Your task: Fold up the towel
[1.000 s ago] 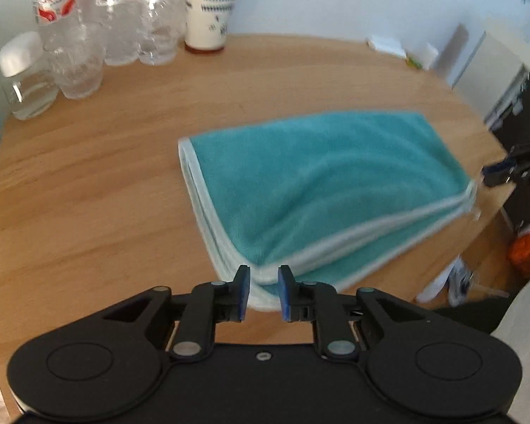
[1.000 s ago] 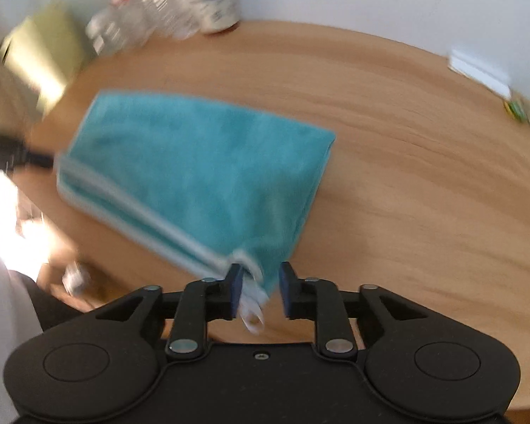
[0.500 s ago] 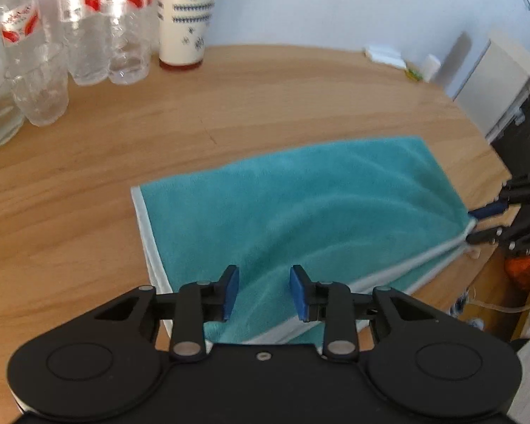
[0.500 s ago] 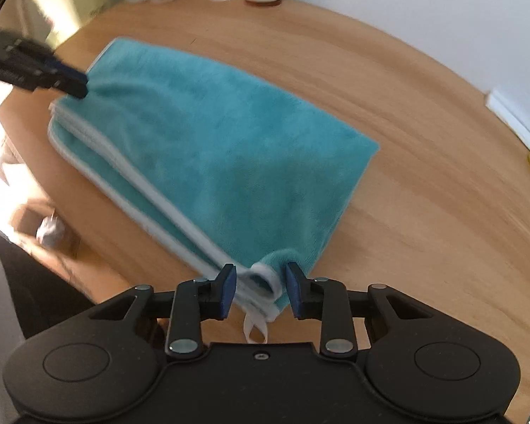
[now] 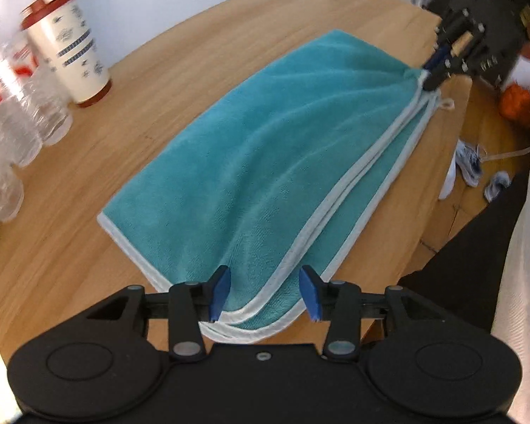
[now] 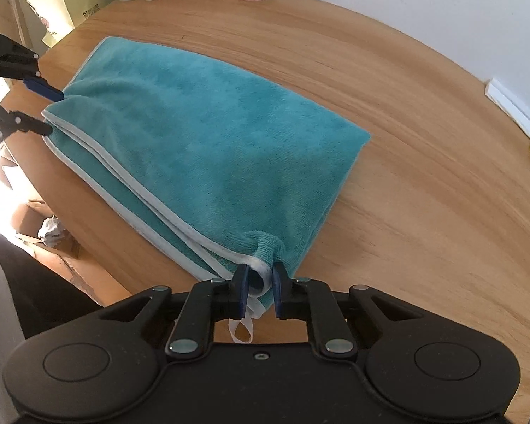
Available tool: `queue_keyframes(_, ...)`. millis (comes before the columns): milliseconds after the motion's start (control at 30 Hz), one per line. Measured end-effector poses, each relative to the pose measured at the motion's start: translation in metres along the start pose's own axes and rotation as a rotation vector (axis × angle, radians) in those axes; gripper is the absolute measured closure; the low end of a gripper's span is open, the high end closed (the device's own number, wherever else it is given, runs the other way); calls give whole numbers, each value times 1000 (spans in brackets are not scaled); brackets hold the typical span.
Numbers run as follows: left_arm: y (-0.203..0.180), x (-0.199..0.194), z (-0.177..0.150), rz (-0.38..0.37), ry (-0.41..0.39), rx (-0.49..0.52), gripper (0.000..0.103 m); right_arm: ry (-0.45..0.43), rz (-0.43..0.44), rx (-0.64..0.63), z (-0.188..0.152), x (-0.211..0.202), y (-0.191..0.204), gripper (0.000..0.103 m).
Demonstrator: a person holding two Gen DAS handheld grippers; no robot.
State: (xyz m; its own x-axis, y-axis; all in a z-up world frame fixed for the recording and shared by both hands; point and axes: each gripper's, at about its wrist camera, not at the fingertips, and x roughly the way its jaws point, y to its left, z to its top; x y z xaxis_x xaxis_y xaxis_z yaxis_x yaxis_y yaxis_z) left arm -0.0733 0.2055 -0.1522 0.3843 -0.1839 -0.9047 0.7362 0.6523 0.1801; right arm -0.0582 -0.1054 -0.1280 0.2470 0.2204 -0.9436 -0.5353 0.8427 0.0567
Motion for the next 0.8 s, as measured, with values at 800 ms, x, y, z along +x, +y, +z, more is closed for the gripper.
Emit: queue_keyframes(800, 7, -3, -6, -173, 14, -162, 90, 65, -8, -21, -14, -8, -1, 97)
